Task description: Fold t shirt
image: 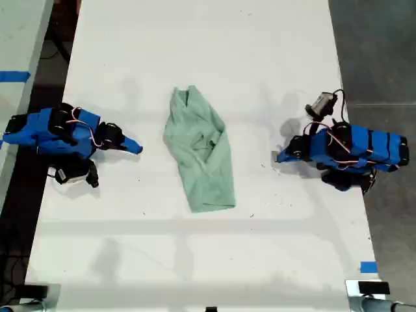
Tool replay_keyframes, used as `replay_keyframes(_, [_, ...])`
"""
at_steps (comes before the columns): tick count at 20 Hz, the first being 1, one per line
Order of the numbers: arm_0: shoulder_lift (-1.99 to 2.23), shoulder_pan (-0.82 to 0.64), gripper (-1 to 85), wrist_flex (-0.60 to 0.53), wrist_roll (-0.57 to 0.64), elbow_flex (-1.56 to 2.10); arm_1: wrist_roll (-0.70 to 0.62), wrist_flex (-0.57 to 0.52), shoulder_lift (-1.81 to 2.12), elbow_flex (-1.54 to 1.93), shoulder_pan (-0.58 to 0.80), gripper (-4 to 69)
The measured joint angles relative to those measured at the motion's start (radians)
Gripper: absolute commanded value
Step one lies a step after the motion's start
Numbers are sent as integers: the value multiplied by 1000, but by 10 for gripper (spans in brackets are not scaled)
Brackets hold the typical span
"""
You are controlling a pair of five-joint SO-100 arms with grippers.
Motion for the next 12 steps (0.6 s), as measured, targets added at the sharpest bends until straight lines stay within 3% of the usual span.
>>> replay_keyframes(3, [0,-34,-1,6,-34,-2,60,0,0,0,0,-21])
replay_keyframes(12, [0,-32,-1,5,-49,-2,77,0,0,0,0,-20])
